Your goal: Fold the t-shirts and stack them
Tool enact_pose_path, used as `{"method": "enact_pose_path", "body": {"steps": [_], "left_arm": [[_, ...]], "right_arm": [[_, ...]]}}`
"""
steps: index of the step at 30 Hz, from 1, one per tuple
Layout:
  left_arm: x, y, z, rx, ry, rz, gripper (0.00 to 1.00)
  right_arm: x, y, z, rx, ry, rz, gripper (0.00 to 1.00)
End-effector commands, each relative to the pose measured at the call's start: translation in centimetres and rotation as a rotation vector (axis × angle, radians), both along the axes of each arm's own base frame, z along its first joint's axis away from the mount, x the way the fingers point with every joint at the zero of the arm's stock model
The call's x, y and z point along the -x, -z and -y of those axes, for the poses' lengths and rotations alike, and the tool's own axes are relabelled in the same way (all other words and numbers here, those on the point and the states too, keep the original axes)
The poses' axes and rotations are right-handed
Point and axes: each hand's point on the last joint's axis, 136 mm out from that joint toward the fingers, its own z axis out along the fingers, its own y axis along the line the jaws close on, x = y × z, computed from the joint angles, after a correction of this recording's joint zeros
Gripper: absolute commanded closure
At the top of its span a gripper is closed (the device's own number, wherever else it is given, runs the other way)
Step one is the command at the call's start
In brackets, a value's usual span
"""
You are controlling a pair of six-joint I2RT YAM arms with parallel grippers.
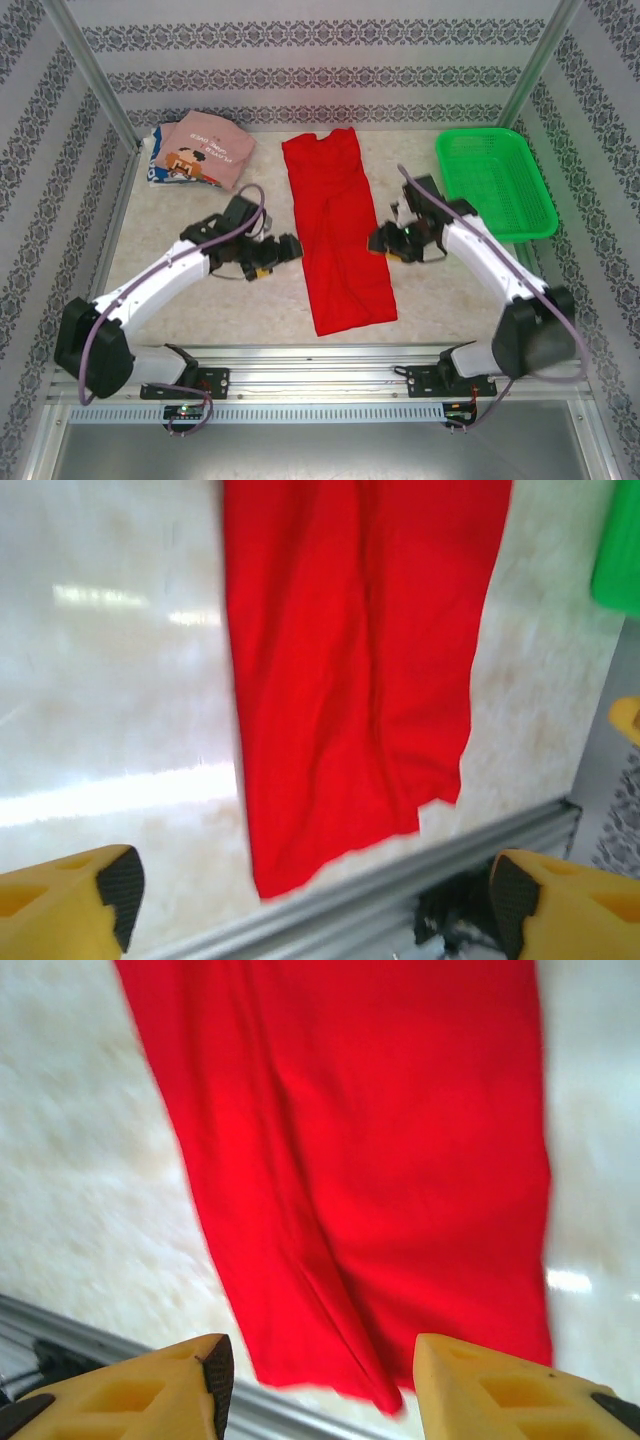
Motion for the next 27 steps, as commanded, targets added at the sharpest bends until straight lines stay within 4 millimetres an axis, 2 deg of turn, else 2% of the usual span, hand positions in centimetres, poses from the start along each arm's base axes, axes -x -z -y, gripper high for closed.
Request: {"method": "enact_pose_path", "body": {"steps": [1, 4, 6, 9, 11, 15, 19, 22, 24, 27], "left_arm": [[3.8, 1.0, 1.7, 0.060, -0.012, -0.081, 0.14], [5.9, 2.7, 3.4, 0.066, -0.006, -0.102, 0.21], [6.8, 4.0, 4.4, 0.052, -0.010, -0.103, 0.24], [7.8, 5.8, 6.4, 0.069, -0.014, -0.121, 0.27], [8.4, 7.2, 6.7, 0.039, -0.026, -0.134, 0.28], [8.6, 9.1, 7.5, 0.009, -0.028, -0.136, 0.30], [8.3, 11.0, 8.5, 0.008, -0.036, -0.142, 0.31], [8.1, 11.7, 9.0, -0.021, -0.022, -0.142, 0.33], [8.0, 12.0, 9.0, -0.043, -0.019, -0.144, 0.33], [8.7, 13.1, 8.7, -0.083, -0.025, -0.196, 0.39]], "right_arm": [[5.7, 2.3, 1.6, 0.003, 0.008, -0.134, 0.48], [8.5, 4.4, 2.8, 0.032, 0.004, -0.169, 0.49], [8.2, 3.8, 2.1, 0.011, -0.016, -0.132, 0.50], [9.0, 5.1, 3.6, 0.090, 0.024, -0.210, 0.55], [9.8, 5.4, 3.3, 0.109, 0.023, -0.250, 0.54], [11.4, 7.4, 4.3, 0.167, 0.102, -0.266, 0.53], [10.4, 8.2, 4.8, 0.152, 0.177, -0.161, 0.53], [9.7, 8.6, 4.7, 0.138, 0.184, -0.129, 0.53], [9.4, 8.8, 4.5, 0.135, 0.176, -0.129, 0.52], [9.8, 9.6, 4.8, 0.155, 0.173, -0.160, 0.52]]}}
